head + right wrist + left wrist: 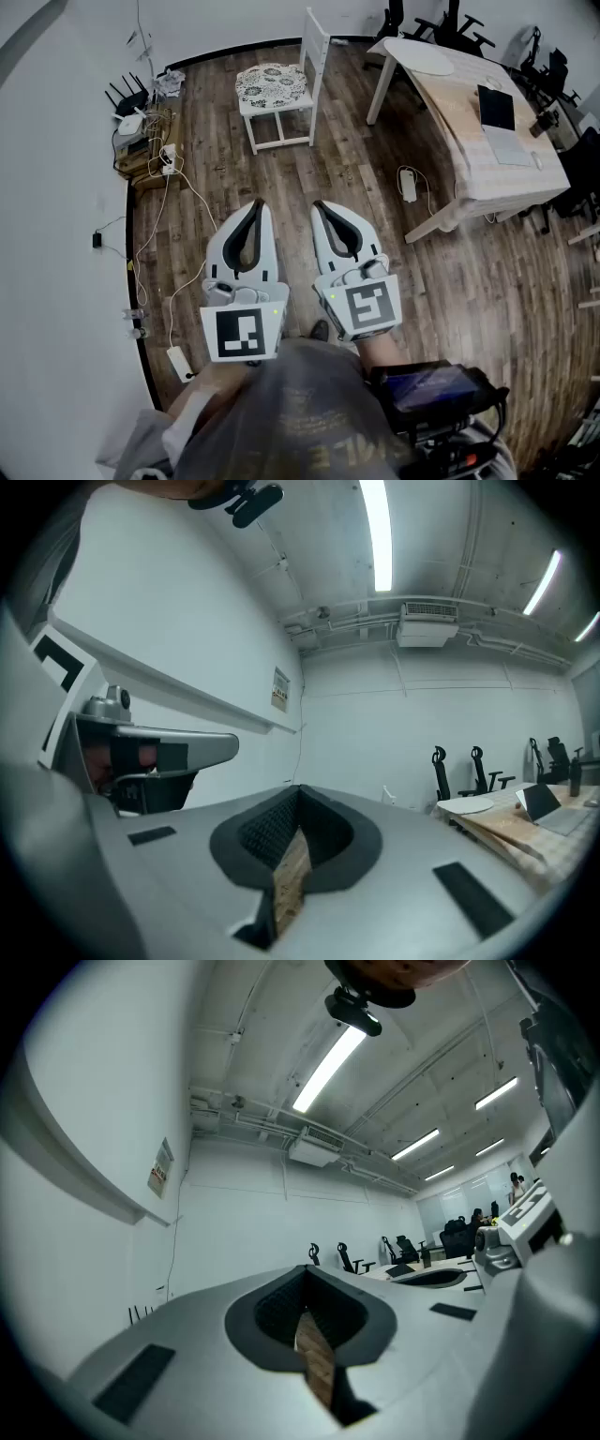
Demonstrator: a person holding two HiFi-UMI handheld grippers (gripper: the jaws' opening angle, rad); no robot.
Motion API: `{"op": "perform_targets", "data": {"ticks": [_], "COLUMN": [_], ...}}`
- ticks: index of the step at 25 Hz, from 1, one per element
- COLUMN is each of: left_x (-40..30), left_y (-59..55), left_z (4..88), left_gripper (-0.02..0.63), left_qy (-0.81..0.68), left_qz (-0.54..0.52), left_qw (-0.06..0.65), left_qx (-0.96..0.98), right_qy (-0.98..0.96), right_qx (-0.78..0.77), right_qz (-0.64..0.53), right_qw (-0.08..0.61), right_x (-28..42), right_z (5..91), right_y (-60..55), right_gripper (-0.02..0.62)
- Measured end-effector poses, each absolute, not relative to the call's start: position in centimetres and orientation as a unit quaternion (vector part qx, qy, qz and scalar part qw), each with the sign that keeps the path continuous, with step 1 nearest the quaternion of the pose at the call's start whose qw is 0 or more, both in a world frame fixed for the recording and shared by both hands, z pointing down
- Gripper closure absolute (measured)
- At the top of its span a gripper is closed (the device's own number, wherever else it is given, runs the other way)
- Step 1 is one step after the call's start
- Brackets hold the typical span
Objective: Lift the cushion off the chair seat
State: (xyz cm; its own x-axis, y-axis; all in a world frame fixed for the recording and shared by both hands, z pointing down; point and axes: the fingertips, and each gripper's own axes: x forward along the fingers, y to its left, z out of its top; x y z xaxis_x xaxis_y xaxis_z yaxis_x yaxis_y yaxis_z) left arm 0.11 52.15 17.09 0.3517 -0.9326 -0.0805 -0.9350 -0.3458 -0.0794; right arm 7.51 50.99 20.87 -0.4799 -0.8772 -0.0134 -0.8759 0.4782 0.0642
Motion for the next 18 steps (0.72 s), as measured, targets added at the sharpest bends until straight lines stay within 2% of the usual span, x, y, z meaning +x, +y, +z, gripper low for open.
{"op": "perform_targets", "data": {"ticks": [18], "left_x": [2.4], "left_y": [53.4], "left_z": [18.5], "left_gripper": [0.6], "left_qy": [0.569], "left_qz": [0.0], "left_qw": [0.056], "left_qx": [-0.82], "right_qy": [-0.861], "right_qx": [0.509], "right_qz": [-0.011], "right_qw": [-0.006], "right_x": [9.5], "right_z": [21.4], "right_y": [52.4], "right_gripper": [0.588]}}
